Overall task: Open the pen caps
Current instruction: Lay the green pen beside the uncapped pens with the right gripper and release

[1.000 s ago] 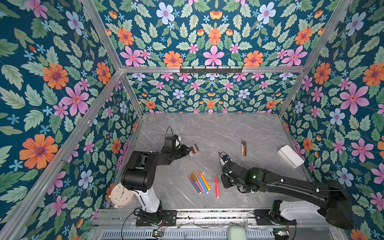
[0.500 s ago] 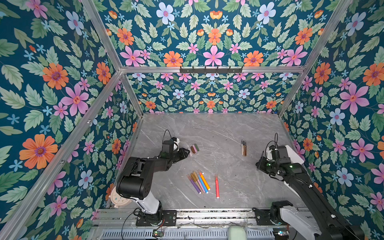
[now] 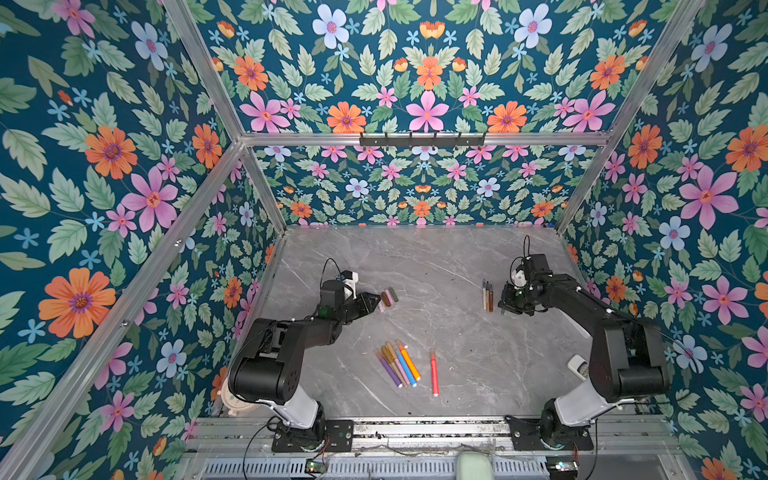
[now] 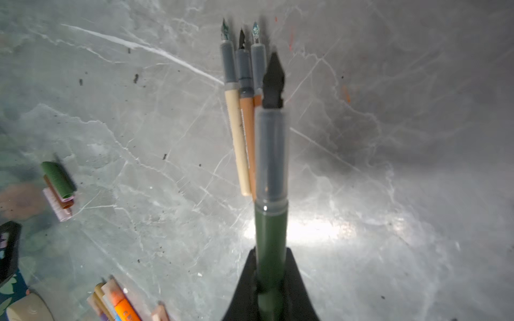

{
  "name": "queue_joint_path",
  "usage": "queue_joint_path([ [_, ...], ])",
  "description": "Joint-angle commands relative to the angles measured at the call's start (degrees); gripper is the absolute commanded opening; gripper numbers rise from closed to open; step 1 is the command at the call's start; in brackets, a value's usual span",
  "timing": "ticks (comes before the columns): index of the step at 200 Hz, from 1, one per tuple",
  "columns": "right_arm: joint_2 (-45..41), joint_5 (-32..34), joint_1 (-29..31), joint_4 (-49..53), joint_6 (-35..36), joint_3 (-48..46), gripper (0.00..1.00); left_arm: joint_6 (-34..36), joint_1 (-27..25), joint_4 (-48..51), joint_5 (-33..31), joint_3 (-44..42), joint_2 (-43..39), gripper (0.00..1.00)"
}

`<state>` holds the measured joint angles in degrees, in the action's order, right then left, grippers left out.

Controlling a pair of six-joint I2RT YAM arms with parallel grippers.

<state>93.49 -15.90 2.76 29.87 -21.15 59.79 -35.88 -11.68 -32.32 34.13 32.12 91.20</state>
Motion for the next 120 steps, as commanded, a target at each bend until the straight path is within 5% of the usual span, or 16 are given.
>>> queue_joint_path([
  [1, 4.88, 2.36, -0.04, 0.16, 1.61, 3.07, 0.0, 0.46, 0.08, 0.82, -0.58, 0.22, -1.08, 0.32],
  [120, 13.34, -4.28, -1.84, -2.59, 1.38, 7.28, 0.15, -0.47, 0.08, 2.25, 0.45, 1.37, 0.6, 0.32],
])
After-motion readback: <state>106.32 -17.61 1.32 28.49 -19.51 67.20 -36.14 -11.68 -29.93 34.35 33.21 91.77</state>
